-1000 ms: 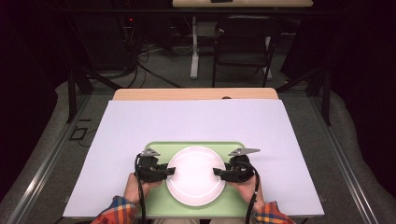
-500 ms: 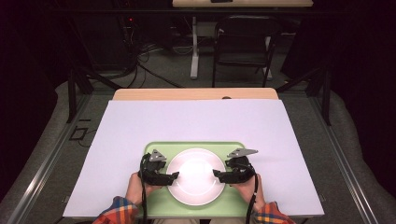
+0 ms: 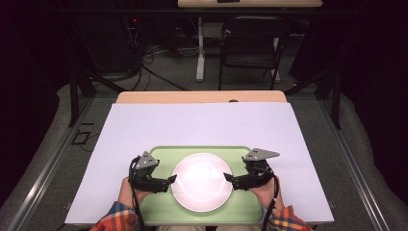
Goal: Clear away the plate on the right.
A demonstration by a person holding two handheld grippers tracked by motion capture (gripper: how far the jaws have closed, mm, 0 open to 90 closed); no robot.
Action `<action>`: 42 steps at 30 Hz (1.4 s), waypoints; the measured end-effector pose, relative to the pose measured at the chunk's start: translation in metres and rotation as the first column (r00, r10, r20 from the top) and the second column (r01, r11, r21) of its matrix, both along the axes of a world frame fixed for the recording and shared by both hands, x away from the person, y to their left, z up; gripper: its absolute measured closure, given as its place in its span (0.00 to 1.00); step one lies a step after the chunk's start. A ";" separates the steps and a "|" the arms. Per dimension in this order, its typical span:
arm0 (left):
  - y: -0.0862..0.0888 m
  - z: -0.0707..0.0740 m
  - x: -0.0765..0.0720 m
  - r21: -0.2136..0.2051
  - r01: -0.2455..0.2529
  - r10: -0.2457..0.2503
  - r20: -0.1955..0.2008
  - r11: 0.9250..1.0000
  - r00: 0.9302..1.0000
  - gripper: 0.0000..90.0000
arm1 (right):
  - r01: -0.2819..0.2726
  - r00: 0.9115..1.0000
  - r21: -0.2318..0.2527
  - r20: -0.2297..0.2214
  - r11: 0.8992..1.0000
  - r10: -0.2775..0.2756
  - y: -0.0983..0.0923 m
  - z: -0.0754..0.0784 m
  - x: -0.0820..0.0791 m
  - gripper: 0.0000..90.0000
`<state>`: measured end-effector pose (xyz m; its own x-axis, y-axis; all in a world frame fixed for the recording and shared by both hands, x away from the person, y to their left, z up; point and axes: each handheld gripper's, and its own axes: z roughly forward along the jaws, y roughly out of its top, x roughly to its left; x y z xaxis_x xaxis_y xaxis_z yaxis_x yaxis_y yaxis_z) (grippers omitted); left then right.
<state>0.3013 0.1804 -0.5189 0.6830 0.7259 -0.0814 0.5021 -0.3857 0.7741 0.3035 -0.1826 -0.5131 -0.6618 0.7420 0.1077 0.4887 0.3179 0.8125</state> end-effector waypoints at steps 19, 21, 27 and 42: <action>0.020 0.012 -0.022 -0.017 -0.018 0.020 0.099 1.000 0.995 0.09 | 0.026 0.992 0.004 0.120 1.000 -0.026 -0.048 0.024 -0.036 0.00; 0.024 0.011 -0.024 -0.015 -0.009 0.011 0.110 1.000 0.994 0.09 | 0.022 0.992 0.005 0.126 1.000 -0.023 -0.052 0.024 -0.039 0.00; 0.040 0.009 -0.030 -0.020 -0.028 0.030 0.117 0.999 0.993 0.09 | 0.057 0.989 0.013 0.132 0.998 -0.058 -0.071 0.023 -0.049 0.00; 0.075 0.005 -0.049 -0.017 -0.122 0.123 0.133 0.992 0.983 0.10 | 0.138 0.982 0.009 0.126 0.990 -0.138 -0.104 0.014 -0.073 0.00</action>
<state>0.2524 0.2556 -0.5143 0.5941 0.8044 -0.0022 0.4370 -0.3204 0.8404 0.2302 -0.2863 -0.4993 -0.5615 0.8269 0.0301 0.4212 0.2543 0.8706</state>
